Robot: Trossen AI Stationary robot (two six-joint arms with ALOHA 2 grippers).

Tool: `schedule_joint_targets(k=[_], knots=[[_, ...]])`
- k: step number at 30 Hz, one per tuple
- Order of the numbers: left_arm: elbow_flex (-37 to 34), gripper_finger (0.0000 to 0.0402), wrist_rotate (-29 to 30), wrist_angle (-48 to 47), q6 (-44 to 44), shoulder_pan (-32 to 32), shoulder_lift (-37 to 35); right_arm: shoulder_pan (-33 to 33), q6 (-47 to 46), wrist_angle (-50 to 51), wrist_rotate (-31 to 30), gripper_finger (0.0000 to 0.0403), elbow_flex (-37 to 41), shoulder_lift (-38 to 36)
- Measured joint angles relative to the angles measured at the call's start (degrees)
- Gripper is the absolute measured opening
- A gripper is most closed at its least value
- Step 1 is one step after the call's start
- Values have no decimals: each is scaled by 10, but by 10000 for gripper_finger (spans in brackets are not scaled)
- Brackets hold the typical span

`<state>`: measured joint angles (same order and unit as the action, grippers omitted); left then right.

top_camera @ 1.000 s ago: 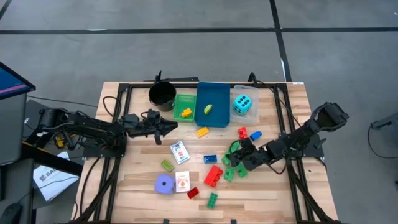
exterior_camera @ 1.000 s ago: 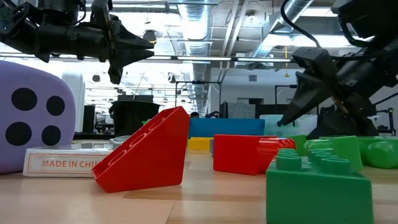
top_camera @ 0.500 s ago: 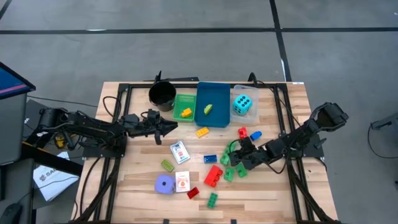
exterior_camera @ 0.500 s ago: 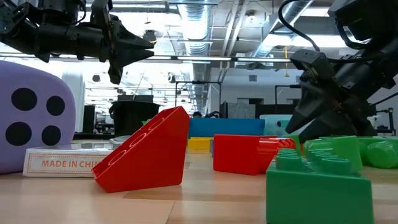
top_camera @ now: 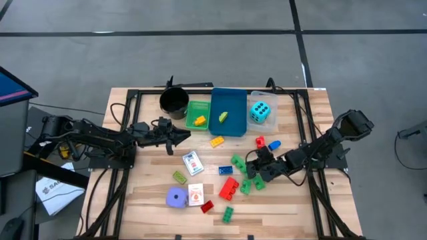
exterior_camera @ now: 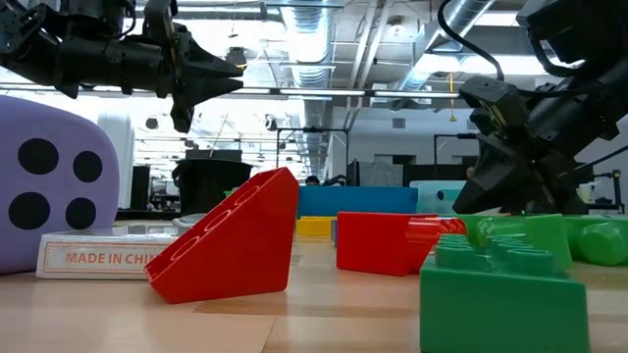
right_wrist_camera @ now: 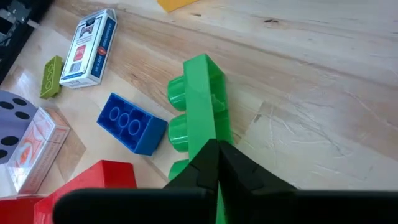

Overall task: Pick & Place Toys
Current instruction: Put the large stud green game piece into the green bin

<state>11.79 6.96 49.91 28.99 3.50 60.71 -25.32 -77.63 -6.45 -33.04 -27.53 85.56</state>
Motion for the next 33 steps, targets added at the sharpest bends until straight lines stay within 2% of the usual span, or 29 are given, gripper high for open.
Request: schedule_joint_targets(k=[25,33], knots=[[0,76,0,-1,0,0,0,0,2,-1,0,10,0,0],[0,76,0,-2,0,0,0,0,2,-1,0,46,0,0]])
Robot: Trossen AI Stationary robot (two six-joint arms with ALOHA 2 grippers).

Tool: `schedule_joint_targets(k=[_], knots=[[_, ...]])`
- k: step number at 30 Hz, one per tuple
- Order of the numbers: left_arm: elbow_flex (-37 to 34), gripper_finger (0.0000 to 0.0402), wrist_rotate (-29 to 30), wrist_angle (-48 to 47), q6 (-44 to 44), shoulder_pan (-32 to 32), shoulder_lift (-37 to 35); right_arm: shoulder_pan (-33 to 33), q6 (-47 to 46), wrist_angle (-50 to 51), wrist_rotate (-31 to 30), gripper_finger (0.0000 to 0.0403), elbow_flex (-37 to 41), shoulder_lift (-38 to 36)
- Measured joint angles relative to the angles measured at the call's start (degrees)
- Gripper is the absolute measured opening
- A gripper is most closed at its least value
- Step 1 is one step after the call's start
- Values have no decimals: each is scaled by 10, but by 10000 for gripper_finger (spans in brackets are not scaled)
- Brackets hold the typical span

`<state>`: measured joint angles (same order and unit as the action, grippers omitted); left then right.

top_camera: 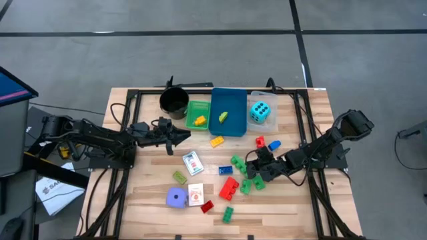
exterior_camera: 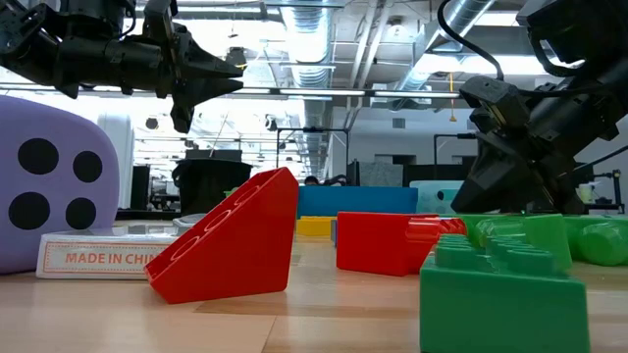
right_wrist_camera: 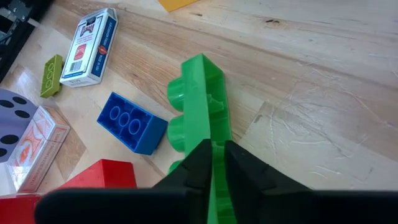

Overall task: Pick & Place Toys
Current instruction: Put the large stud green game piece into the green bin

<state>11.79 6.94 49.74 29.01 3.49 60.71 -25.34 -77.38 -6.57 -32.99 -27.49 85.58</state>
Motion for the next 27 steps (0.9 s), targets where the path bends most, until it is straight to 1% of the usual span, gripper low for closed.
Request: schedule_joint_targets(k=[4,7,13,18,27], knots=[[0,76,0,0,0,0,0,0,0,0,0,68,0,0],[0,76,0,0,0,0,0,0,0,0,0,76,0,0],[0,76,0,0,0,0,0,0,8,-2,0,77,0,0],[0,76,0,0,0,0,0,0,40,-31,0,77,0,0],[0,76,0,0,0,0,0,3,43,-40,14,77,0,-5]])
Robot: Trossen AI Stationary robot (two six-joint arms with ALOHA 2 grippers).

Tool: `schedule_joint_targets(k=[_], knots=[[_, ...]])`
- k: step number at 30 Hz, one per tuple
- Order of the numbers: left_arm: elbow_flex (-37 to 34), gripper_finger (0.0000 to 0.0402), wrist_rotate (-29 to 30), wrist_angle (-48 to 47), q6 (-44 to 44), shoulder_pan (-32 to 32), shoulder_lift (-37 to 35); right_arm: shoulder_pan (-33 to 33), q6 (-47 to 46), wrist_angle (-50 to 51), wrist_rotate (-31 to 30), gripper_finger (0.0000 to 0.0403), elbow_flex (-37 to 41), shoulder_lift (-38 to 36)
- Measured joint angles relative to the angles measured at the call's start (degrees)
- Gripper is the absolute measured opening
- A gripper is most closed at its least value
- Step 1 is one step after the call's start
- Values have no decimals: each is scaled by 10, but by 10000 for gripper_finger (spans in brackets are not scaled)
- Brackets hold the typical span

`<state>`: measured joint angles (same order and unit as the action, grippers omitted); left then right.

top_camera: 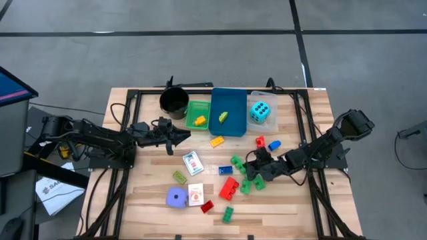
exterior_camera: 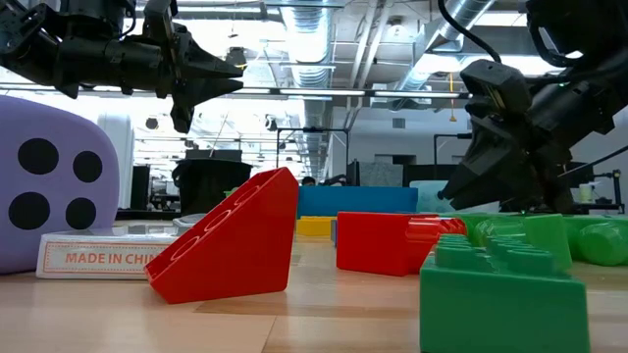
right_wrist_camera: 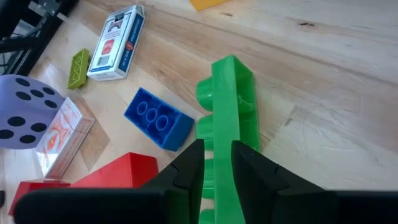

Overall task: Pick & Place Toys
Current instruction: Put the large stud green game piece into the green bin

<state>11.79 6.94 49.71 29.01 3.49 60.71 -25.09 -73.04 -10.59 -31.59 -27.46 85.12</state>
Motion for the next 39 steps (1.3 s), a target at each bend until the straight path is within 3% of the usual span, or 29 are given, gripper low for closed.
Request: schedule_joint_targets(k=[12,34,39], knots=[[0,76,0,0,0,0,0,5,-2,18,1,77,0,0],[0,76,0,0,0,0,0,5,-19,11,86,77,0,4],[0,76,0,0,0,0,0,5,-7,8,86,52,0,4]])
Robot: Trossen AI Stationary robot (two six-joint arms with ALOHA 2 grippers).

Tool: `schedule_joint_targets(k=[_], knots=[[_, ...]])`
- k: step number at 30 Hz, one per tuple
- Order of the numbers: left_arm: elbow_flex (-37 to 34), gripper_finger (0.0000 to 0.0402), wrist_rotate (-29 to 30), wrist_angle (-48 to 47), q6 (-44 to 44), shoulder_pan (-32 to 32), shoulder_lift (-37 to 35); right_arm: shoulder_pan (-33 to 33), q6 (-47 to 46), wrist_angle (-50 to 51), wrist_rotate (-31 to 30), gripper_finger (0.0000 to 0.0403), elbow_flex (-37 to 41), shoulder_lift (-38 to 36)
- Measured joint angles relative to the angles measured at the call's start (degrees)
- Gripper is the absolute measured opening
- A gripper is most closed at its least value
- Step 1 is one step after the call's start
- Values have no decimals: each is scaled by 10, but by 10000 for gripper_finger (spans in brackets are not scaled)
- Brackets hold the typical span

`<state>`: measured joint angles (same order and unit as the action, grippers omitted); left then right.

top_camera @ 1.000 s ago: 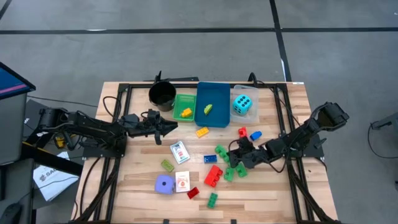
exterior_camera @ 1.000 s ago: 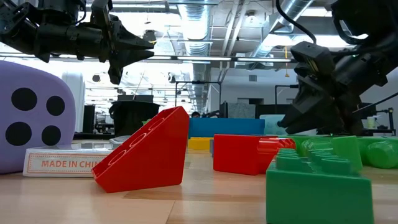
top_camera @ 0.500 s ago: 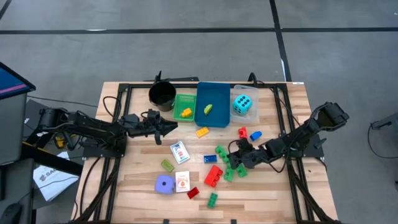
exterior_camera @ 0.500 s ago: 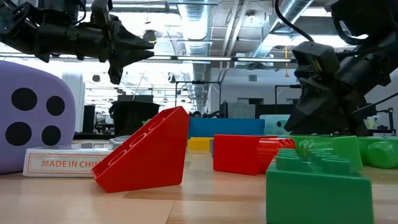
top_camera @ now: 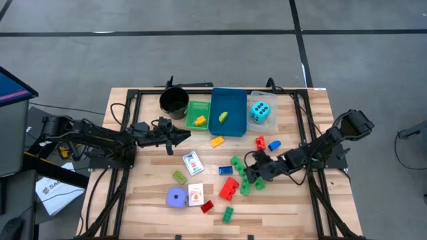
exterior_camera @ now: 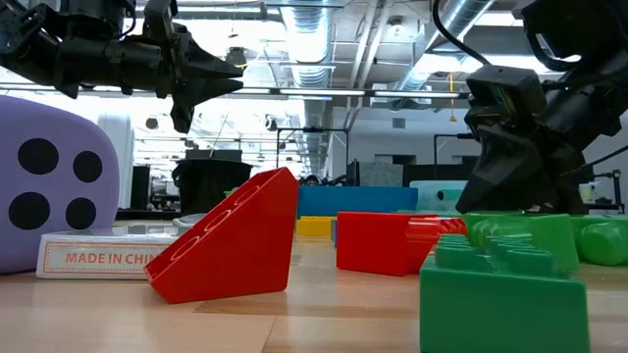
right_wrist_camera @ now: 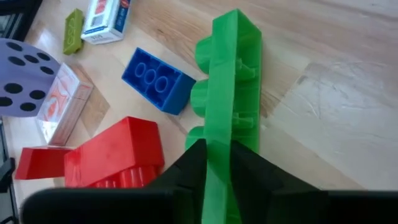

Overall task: Pick & Place Toys
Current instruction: Put the large stud green game piece into the green bin

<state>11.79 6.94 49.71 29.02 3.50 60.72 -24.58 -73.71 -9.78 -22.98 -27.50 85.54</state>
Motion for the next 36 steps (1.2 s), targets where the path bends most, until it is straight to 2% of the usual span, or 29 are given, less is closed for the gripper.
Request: schedule_joint_targets(k=[4,15,21,26,31,36], knots=[[0,76,0,0,0,0,0,0,19,-8,-3,9,-2,-1],[0,76,0,0,0,0,0,0,52,4,-41,3,-15,1],[0,76,0,0,0,0,0,4,130,35,-120,1,-78,-4],[0,76,-2,-4,0,-1,0,2,202,107,-182,1,-157,-4],[0,76,-19,-16,0,-11,0,3,230,221,-246,1,-231,-4],[0,76,-40,-40,1,-31,0,15,243,289,-299,0,-263,-4]])
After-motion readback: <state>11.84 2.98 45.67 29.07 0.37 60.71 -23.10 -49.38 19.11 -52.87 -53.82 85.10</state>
